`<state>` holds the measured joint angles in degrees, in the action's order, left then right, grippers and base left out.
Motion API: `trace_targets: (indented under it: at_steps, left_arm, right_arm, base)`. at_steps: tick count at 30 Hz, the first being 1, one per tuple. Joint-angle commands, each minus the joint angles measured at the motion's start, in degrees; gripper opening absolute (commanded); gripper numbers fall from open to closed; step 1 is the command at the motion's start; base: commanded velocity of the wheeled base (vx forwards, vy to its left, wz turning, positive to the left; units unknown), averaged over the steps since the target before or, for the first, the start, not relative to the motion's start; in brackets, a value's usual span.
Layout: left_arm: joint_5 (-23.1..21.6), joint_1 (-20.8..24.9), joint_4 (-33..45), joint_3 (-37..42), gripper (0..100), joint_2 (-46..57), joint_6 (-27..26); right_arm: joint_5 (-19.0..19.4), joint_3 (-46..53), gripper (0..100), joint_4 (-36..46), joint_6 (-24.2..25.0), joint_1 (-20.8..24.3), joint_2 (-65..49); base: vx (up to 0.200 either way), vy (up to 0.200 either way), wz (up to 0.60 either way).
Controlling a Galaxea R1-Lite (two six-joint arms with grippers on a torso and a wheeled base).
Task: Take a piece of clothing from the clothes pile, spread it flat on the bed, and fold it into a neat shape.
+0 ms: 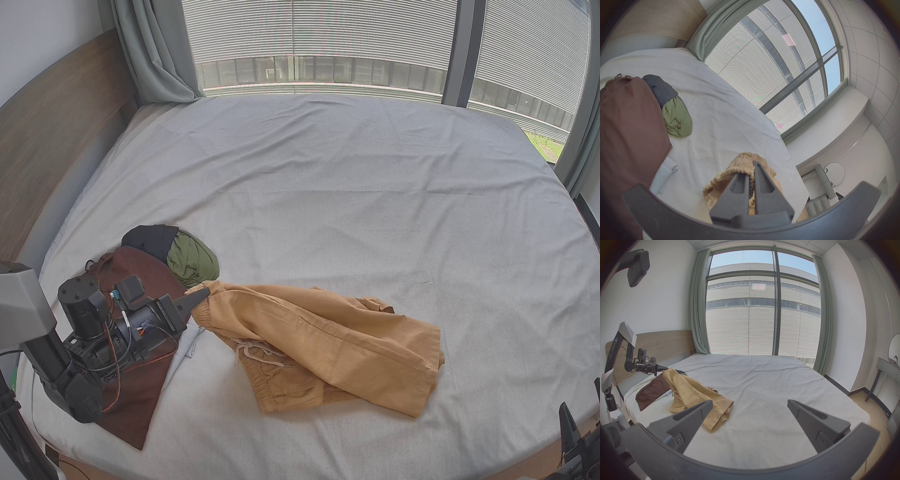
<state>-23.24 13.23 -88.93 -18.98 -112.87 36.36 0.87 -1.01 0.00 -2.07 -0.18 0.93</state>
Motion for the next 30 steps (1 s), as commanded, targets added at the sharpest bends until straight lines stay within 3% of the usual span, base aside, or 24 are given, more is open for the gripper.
trace_targets:
  at_steps: [1,30]
  left_arm:
    - [0.0,-0.7,0.0,-0.2,0,-0.8,-0.1]
    - [-0.1,-1.4,-0.1,-0.9,0,-2.0,-5.7]
  right_arm:
    - [0.1,0.9,100,0.0,-0.2,0.0,-0.9]
    - [2.3,0.9,100,-0.2,-1.0,0.0,-0.9]
  base:
    - [0.0,0.0,0.0]
    - [0.0,0.0,0.0]
